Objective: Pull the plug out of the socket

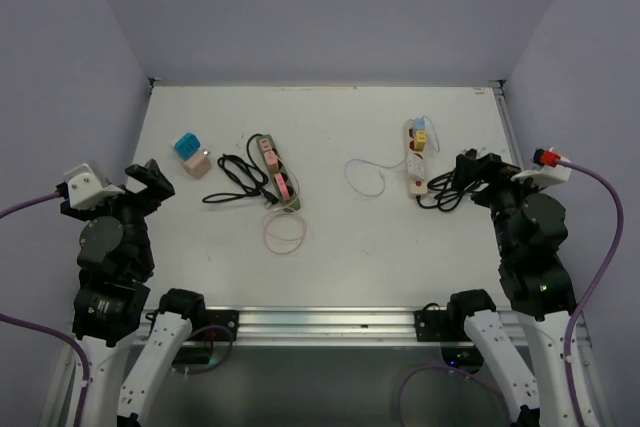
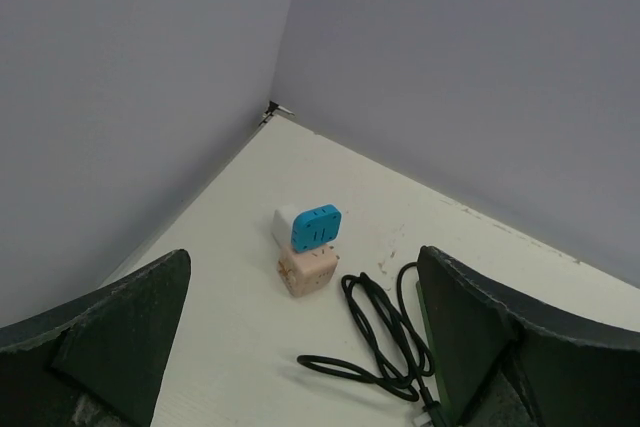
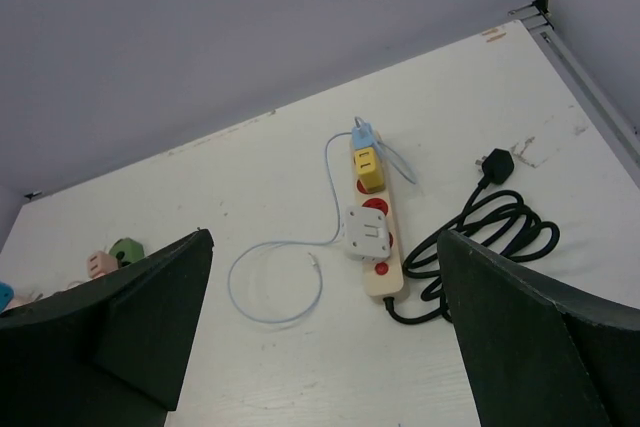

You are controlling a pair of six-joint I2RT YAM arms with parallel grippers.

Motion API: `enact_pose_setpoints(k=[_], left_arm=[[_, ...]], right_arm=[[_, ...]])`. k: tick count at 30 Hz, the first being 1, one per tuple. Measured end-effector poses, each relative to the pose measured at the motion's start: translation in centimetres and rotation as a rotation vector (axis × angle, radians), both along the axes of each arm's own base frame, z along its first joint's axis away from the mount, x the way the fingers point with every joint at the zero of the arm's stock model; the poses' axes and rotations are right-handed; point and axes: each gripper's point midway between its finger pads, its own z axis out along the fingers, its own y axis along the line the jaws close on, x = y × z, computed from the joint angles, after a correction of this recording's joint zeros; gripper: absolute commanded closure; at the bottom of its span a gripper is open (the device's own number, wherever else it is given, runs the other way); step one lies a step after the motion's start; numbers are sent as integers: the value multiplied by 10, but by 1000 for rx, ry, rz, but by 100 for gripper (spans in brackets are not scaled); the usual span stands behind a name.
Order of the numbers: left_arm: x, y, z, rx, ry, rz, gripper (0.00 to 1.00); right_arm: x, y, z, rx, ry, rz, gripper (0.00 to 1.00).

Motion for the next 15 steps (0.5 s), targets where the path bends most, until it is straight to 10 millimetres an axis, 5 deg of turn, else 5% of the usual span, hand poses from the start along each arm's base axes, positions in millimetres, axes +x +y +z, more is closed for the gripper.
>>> enact_pose_setpoints(k=[8,15], left_arm=[[8,-8,-5,-2,24,-36,0],[35,-30,-27,5,130,-140,0]], right_arm=[[0,0,-1,-4,1,2,1],[11,7,-13,-12,55,29,1]])
